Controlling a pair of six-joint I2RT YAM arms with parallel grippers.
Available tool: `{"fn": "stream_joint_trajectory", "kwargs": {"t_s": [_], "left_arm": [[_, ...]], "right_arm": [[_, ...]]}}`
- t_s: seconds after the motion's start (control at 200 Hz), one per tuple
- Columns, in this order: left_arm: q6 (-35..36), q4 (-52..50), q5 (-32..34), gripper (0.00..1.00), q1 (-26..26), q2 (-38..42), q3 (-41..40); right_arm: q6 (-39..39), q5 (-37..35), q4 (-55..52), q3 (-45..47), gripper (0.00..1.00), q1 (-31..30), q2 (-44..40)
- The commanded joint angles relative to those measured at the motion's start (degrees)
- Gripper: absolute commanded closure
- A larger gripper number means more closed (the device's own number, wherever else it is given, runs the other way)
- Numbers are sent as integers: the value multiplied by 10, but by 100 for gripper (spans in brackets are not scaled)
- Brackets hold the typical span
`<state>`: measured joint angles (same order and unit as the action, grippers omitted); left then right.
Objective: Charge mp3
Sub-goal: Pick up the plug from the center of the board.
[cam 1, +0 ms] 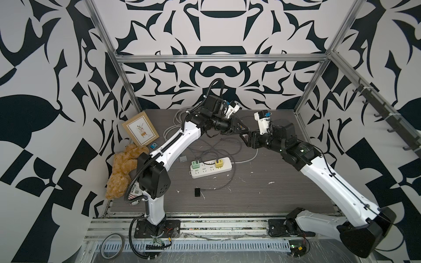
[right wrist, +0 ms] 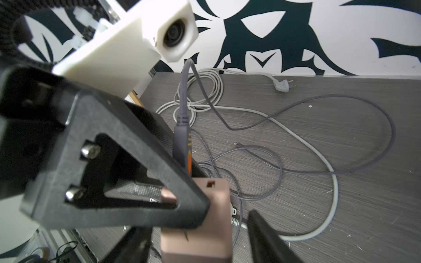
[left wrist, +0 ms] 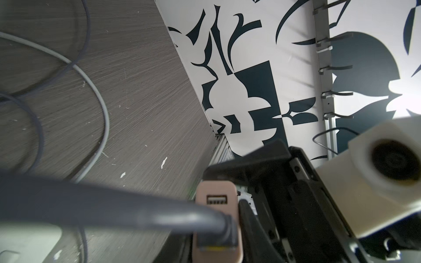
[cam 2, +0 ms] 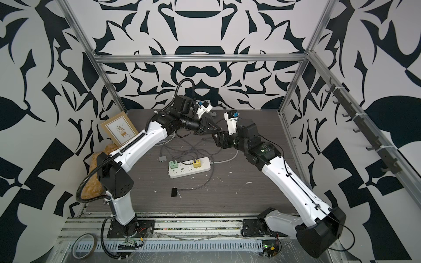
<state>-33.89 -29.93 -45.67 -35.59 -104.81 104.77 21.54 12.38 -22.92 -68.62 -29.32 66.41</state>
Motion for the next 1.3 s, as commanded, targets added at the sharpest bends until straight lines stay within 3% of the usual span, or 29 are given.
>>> {"fn": "stream_joint_trajectory", "kwargs": {"t_s": [0.0, 0.225, 0.39, 0.585, 0.71, 0.85, 1.1, 1.295], "left_arm": [[113, -35, 0, 91, 30, 57, -18], [252, -96, 19, 91, 57, 134, -81], [345, -83, 28, 90, 58, 236, -209], [408, -76, 55, 91, 56, 313, -337], [431, -47, 97, 91, 54, 360, -402], [440, -2, 97, 92, 48, 387, -438], [458, 15, 59, 93, 48, 385, -433], [492, 47, 11, 95, 48, 386, -434]], "right_arm": [[41, 77, -2, -32, 22, -2, -35], [98, 120, -24, -29, 15, 1, -100], [106, 108, -52, -22, 14, 5, -116], [109, 130, -70, -10, 14, 9, -72], [137, 138, -60, -2, 16, 11, -34], [178, 261, 39, 17, 31, 9, 17], [-26, 379, -6, -10, 37, 10, 86], [-192, 397, -49, -18, 43, 10, 96]]}}
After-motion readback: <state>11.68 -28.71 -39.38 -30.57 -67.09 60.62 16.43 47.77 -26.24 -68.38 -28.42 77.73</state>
